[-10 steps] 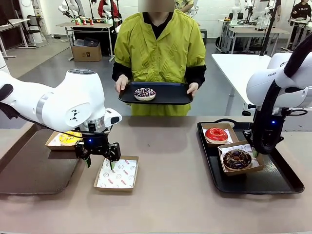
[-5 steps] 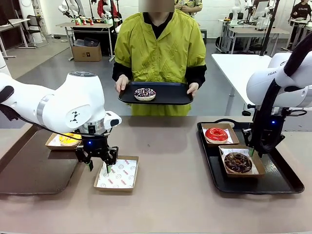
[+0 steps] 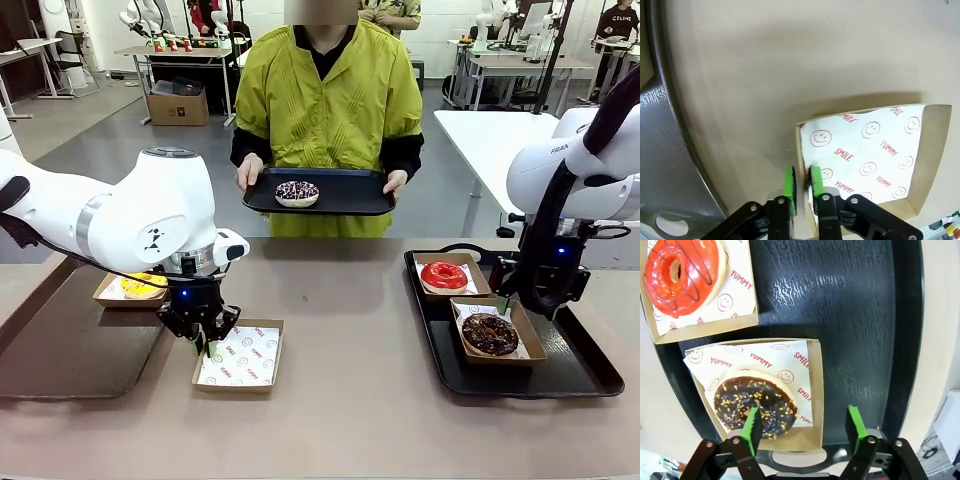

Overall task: Individually package the donuts and arrange them on the tray.
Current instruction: Place the picked Paper togo box on the Handle tray while simultaneously picking up another Paper togo box from the table with the other hand.

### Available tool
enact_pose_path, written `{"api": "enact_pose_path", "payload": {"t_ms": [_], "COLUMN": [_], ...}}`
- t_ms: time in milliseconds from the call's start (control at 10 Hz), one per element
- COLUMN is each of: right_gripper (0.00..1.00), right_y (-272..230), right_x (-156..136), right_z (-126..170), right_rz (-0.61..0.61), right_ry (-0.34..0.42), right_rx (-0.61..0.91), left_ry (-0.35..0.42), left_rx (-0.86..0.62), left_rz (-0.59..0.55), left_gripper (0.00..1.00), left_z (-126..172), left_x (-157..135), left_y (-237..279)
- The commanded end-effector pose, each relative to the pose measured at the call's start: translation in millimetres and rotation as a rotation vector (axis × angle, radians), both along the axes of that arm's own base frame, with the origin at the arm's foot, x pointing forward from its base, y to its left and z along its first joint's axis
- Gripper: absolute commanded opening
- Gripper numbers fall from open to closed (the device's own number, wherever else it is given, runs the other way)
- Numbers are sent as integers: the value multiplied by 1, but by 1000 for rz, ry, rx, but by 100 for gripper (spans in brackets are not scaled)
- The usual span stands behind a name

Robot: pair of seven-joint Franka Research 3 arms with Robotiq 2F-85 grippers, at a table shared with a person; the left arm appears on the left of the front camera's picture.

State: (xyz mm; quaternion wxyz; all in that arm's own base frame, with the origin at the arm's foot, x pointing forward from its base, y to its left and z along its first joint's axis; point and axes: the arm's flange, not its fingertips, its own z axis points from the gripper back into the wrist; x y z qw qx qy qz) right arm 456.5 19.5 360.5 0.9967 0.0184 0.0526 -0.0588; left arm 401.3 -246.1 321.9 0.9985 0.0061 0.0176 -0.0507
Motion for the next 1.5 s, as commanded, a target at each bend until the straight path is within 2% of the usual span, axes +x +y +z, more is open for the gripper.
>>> {"api": "enact_pose_path", "payload": {"t_ms": [0, 300, 500, 600, 800, 900, 1100, 1200, 1400], "right_gripper": [100, 100, 100, 100, 100, 100, 100, 100, 100], "right_y": [-2, -5, -9, -18, -63, -98, -159, -188, -230], "right_x": [4, -1, -19, -36, -73, -89, -104, -107, -112], "right_z": [3, 10, 33, 58, 110, 128, 137, 132, 109], "right_rz": [13, 10, 16, 49, 58, 13, -86, -152, -240], "right_ry": [9, -6, -50, -69, -192, -246, -316, -341, -342], "right_rx": [38, 53, 120, 233, 473, 602, 820, 915, 1024], "left_ry": [18, 33, 56, 93, 62, 27, -6, -11, -30], "left_rx": [-5, 4, 1, -42, -117, -121, -129, -110, -76], "left_rz": [15, 22, 34, 14, 41, 50, 72, 67, 52], "left_gripper": [0, 0, 0, 0, 0, 0, 0, 0, 0], "left_z": [2, 3, 16, 39, 87, 111, 151, 169, 196], "left_x": [2, 3, 7, 14, 39, 51, 75, 85, 106], "left_y": [-3, -3, 1, 9, 31, 38, 41, 38, 26]}}
